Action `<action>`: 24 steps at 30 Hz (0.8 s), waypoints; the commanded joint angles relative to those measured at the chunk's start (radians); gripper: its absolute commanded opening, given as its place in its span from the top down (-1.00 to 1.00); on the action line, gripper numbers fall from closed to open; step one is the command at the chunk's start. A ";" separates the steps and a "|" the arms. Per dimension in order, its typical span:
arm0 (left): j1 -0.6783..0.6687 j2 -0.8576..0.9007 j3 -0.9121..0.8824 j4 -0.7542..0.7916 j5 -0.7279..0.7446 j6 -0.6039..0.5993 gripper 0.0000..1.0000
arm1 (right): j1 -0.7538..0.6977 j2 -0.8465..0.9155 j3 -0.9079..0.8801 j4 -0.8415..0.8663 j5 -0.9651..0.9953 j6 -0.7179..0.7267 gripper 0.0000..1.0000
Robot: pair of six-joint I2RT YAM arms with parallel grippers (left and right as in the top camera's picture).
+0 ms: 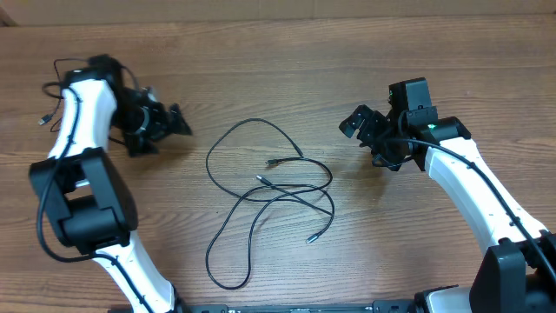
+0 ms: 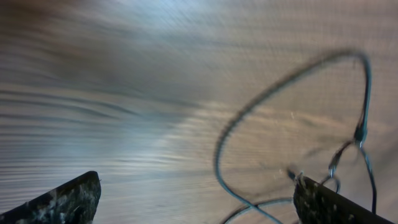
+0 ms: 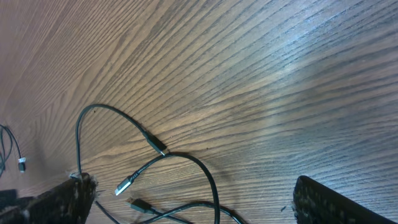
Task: Untangle cables
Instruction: 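Move the left gripper back right toward the remaining cables at center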
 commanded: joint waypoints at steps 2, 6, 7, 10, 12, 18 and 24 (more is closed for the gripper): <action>-0.109 0.006 -0.082 0.001 0.044 -0.010 -0.98 | 0.000 -0.020 0.001 0.003 0.010 0.000 -1.00; -0.203 0.006 -0.146 0.063 0.044 -0.011 -0.98 | 0.000 -0.020 0.001 0.003 0.010 -0.001 -1.00; -0.230 0.006 -0.162 0.085 0.044 -0.012 -0.97 | 0.000 -0.020 0.001 0.003 0.010 0.000 -0.99; -0.317 0.006 -0.201 0.165 0.043 -0.039 -0.98 | 0.000 -0.020 0.001 0.003 0.010 -0.001 -1.00; -0.369 0.006 -0.214 0.204 0.043 -0.058 -0.98 | 0.000 -0.020 0.001 0.003 0.010 -0.001 -1.00; -0.479 0.006 -0.216 0.222 0.040 -0.071 -0.98 | 0.000 -0.020 0.001 0.003 0.010 0.000 -1.00; -0.523 0.004 -0.214 0.234 0.048 -0.072 -0.79 | 0.000 -0.020 0.001 0.003 0.010 -0.001 -1.00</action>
